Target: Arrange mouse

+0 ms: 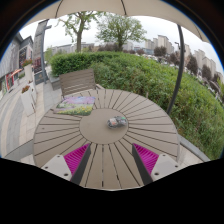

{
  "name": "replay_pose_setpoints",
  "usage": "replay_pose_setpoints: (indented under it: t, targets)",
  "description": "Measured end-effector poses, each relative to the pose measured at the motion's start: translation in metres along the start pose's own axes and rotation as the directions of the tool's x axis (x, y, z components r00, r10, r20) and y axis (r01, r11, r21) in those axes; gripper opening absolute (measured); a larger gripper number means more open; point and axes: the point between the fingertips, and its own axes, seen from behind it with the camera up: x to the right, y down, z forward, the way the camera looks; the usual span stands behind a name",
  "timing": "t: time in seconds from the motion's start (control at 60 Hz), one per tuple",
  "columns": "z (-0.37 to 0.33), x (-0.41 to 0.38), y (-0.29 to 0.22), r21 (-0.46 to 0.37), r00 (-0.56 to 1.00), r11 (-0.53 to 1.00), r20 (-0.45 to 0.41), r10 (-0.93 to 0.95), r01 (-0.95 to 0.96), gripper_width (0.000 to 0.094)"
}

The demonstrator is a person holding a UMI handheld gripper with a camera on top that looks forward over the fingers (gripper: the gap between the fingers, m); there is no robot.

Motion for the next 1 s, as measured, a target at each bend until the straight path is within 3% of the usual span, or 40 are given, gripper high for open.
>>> replay_pose_setpoints:
  t: [0.583, 1.0]
  targets:
    - [0.184, -0.015, -0.017, 0.05, 0.996, 0.997, -0.066, 0.056, -0.053, 0.0853]
    - [0.256, 0.0, -0.049, 0.049, 0.994, 0.996, -0.087, 0.073, -0.069, 0.0858]
